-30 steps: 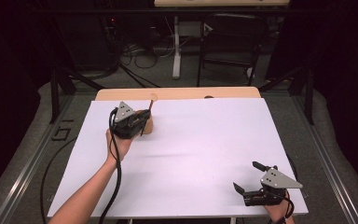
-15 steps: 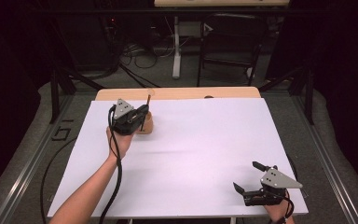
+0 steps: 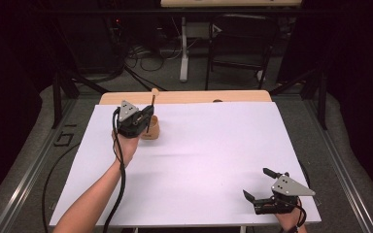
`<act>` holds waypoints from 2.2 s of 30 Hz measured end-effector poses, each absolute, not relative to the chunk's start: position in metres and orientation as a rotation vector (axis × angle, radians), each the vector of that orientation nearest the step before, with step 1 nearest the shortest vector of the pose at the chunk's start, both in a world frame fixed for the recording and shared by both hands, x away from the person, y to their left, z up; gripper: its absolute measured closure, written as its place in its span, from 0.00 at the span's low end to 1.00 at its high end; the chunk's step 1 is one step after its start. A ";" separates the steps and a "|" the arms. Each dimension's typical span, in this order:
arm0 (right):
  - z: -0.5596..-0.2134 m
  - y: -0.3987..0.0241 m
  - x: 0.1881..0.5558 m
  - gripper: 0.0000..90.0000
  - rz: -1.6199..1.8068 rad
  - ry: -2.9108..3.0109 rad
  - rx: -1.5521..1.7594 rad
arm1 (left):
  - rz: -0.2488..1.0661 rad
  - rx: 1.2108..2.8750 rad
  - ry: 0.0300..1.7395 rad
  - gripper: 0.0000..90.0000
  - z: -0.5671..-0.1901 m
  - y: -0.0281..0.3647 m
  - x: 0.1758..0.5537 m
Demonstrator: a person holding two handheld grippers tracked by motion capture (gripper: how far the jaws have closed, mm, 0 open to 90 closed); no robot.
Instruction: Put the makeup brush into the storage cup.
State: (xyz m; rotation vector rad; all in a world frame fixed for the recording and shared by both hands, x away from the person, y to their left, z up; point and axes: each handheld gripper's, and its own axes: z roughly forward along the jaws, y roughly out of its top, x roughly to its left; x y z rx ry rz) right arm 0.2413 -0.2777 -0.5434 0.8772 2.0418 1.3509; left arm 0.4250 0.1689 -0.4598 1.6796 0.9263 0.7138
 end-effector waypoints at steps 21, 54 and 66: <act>-0.543 -0.279 0.242 0.00 1.359 2.034 0.876 | 0.753 1.638 0.923 0.92 -0.457 0.167 0.432; -0.544 -0.279 0.242 0.00 1.359 2.039 0.881 | 0.865 1.577 0.915 0.92 -0.448 0.165 0.455; -0.543 -0.280 0.241 0.00 1.362 2.036 0.880 | 0.873 1.580 0.937 0.92 -0.461 0.163 0.467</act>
